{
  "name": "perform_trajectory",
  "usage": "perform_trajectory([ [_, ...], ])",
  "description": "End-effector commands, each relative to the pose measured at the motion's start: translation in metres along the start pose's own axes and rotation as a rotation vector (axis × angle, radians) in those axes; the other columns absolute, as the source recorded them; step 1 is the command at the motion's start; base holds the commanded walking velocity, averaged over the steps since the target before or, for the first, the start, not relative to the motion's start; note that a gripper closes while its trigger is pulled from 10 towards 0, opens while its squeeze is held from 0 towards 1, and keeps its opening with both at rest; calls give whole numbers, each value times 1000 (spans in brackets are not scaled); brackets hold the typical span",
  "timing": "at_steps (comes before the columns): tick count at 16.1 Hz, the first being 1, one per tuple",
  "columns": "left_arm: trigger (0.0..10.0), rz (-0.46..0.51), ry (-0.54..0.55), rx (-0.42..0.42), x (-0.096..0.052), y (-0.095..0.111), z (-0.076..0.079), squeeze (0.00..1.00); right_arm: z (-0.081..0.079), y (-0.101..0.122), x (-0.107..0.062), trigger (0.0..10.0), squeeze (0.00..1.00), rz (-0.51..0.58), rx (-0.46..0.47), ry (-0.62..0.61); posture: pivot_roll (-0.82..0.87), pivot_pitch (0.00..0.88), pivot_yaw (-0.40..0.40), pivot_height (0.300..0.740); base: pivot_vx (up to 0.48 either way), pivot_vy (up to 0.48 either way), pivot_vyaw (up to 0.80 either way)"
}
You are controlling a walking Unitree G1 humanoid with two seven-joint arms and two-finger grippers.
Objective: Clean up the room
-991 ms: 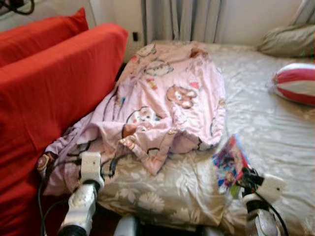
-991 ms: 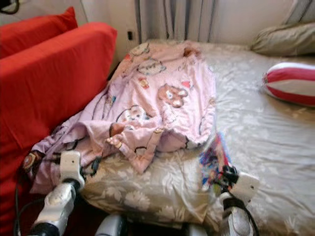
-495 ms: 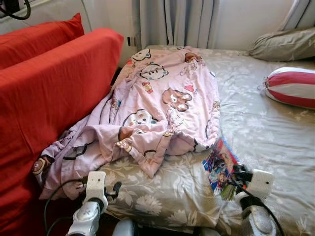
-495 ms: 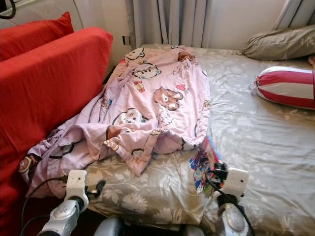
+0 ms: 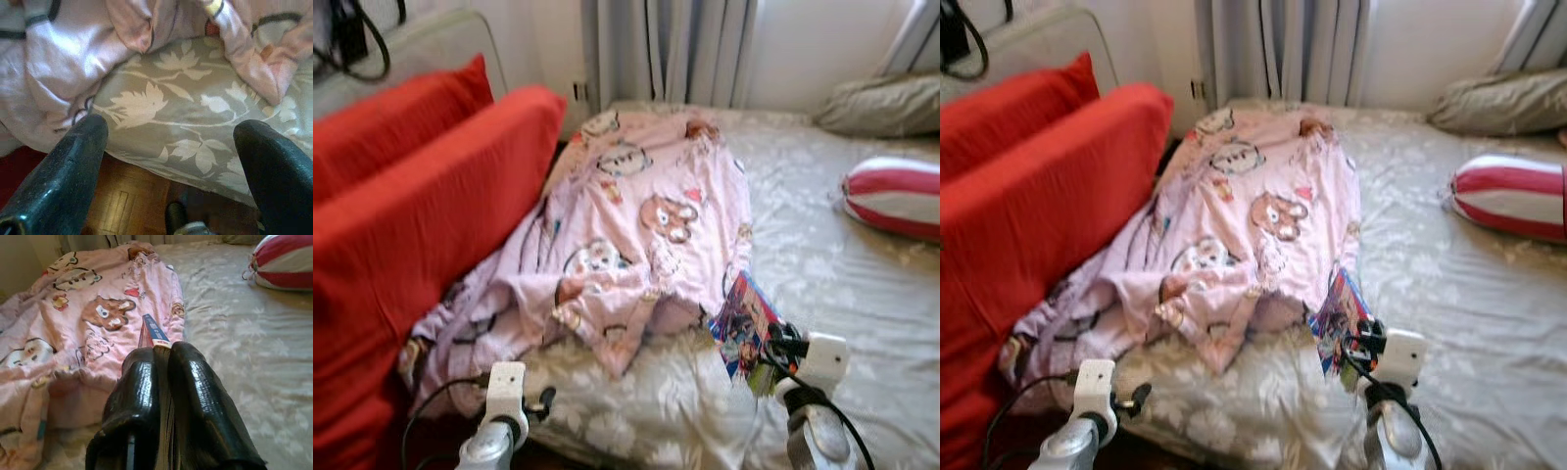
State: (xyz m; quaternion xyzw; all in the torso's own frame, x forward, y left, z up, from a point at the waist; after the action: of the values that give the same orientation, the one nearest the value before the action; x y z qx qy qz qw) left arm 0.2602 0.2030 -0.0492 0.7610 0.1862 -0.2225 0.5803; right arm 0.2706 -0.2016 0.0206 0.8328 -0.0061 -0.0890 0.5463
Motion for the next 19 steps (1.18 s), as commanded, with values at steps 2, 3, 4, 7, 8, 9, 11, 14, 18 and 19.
perform_trajectory([
  [2, 10000, -85, -18, 23, -6, -21, 1, 0, -1, 10, 3, 10000, 0, 37, 2, -1, 2, 0, -9, 740, 0, 0, 0],
  [3, 10000, -104, -21, 29, -8, -25, 1, 0, -1, 11, 4, 10000, 0, 41, 4, -3, -1, 0, -8, 740, 0, 0, 0],
  [4, 10000, -110, -21, 30, -8, -27, 0, 0, -1, 12, 5, 10000, 0, 43, 6, -2, -2, 0, -8, 740, 0, 0, 0],
  [7, 10000, -135, -23, 28, -11, -34, 2, 0, 0, 17, 7, 10000, 0, 58, 5, -5, -10, 0, -9, 740, 0, 0, 0],
  [8, 10000, -136, -26, 30, -11, -34, 4, 0, 1, 17, 8, 10000, 0, 57, 6, -8, -11, 0, -11, 740, 0, 0, 0],
  [9, 10000, -138, -28, 34, -11, -35, 5, 0, 2, 17, 7, 10000, 0, 50, 7, -13, -13, 0, -13, 740, 0, 0, 0],
  [11, 10000, -142, -31, 34, -11, -35, 8, 0, 3, 16, 8, 10000, 0, 42, 10, -16, -18, 0, -18, 740, 0, 0, -781],
  [14, 10000, -147, -35, 29, -11, -36, 10, 0, 4, 19, 8, 10000, 0, 57, -2, -10, -27, 0, -25, 740, 0, -241, -260],
  [18, 10000, -152, -25, 24, -11, -36, 9, 0, 7, 20, 9, 10000, 0, 52, -9, -20, -26, 0, -25, 740, 0, -240, 0],
  [19, 10000, -153, -24, 25, -11, -36, 8, 0, 7, 19, 9, 10000, 0, 51, -8, -19, -25, 0, -26, 740, 0, -240, 0],
])
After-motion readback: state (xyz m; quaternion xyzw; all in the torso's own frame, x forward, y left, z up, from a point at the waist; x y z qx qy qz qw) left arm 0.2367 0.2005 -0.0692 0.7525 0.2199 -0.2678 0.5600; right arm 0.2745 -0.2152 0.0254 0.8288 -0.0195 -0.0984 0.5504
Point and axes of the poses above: a point about 5 cm out from each wrist's last joint towards the gripper, its own x axis pointing out of the wrist towards the gripper, its own y axis along the axis of the wrist's last joint, z = x × y, the point moved 2 cm from there along x, pointing out of the wrist towards the gripper, and after that the axes turned 14 degrees about x, right-handed, at the moved point
